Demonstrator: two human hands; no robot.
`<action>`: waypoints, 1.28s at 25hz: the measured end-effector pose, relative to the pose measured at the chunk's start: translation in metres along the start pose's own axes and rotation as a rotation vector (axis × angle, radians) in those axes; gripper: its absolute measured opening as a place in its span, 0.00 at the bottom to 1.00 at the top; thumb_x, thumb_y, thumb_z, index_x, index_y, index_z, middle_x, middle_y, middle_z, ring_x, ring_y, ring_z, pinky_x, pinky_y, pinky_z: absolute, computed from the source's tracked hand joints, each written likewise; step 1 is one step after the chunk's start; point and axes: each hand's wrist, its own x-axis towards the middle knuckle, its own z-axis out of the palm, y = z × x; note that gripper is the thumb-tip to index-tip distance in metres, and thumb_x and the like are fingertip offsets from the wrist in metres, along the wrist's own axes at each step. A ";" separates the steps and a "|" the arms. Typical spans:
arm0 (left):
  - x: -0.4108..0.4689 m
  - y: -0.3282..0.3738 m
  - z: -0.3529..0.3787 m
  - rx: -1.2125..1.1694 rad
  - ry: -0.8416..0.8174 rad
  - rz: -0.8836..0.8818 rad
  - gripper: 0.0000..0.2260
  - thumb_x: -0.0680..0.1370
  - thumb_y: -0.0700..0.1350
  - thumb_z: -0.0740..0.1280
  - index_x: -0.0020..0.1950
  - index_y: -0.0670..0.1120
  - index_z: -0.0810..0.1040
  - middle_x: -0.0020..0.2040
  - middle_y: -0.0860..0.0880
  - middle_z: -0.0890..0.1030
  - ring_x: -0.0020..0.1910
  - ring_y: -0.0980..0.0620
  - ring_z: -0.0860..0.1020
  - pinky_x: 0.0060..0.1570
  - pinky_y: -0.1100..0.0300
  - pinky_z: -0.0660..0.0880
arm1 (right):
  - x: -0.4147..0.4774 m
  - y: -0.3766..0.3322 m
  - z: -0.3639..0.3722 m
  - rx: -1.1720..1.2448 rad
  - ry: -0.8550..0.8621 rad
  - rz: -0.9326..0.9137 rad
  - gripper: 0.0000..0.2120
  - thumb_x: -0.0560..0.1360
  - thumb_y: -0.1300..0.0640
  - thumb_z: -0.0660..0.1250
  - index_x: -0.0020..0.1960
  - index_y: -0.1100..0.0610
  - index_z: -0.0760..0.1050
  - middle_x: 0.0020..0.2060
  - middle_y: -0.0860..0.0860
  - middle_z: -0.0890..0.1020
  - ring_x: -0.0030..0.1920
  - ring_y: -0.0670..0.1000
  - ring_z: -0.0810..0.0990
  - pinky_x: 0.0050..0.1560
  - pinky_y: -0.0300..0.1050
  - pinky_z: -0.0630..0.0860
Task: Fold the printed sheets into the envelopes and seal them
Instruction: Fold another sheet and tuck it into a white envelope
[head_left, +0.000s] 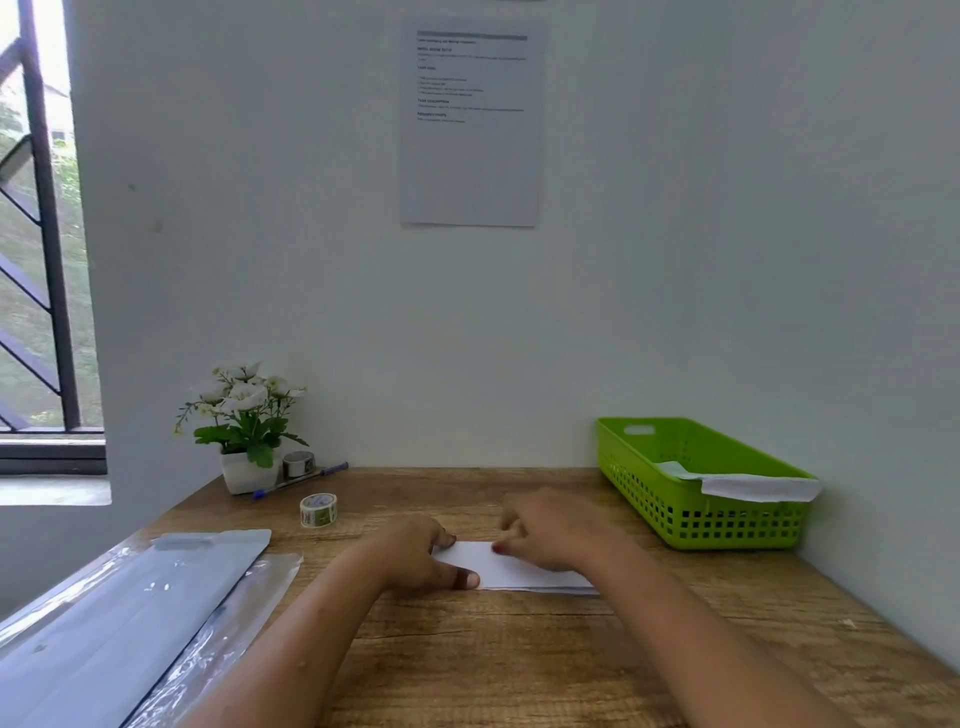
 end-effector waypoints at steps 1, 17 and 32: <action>-0.003 0.002 -0.002 -0.009 0.006 -0.012 0.36 0.68 0.67 0.68 0.71 0.50 0.68 0.70 0.50 0.70 0.66 0.49 0.70 0.66 0.54 0.68 | 0.001 -0.009 0.006 0.105 -0.062 -0.081 0.20 0.77 0.42 0.61 0.65 0.49 0.74 0.60 0.50 0.79 0.58 0.53 0.76 0.52 0.45 0.71; -0.108 -0.113 -0.036 0.087 -0.027 -0.701 0.63 0.48 0.81 0.63 0.77 0.53 0.54 0.76 0.47 0.60 0.73 0.43 0.62 0.70 0.43 0.61 | -0.009 -0.058 0.031 -0.094 0.188 -0.365 0.21 0.81 0.44 0.52 0.72 0.48 0.65 0.69 0.47 0.71 0.68 0.51 0.68 0.67 0.53 0.62; -0.110 -0.088 -0.028 0.195 0.198 -0.634 0.25 0.76 0.56 0.64 0.71 0.51 0.67 0.69 0.48 0.71 0.63 0.47 0.73 0.56 0.54 0.74 | -0.001 -0.132 0.031 0.163 0.113 -0.320 0.21 0.78 0.44 0.61 0.69 0.48 0.69 0.70 0.50 0.69 0.70 0.55 0.64 0.67 0.53 0.66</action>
